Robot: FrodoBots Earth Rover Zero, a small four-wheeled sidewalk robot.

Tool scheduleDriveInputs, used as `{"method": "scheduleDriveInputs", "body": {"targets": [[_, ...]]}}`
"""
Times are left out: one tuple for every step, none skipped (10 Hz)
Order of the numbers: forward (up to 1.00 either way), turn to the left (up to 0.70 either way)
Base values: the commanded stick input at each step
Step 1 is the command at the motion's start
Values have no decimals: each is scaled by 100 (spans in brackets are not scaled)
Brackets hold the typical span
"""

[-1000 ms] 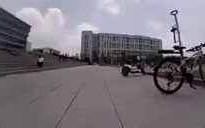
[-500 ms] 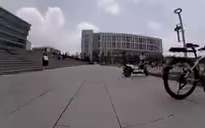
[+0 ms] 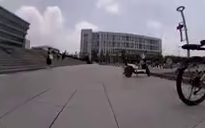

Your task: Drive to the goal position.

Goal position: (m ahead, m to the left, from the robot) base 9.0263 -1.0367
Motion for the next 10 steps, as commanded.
{"method": "scheduleDriveInputs", "body": {"targets": [[70,0],[70,0],[70,0],[70,0],[70,0],[70,0],[70,0],[70,0],[70,0],[70,0]]}}
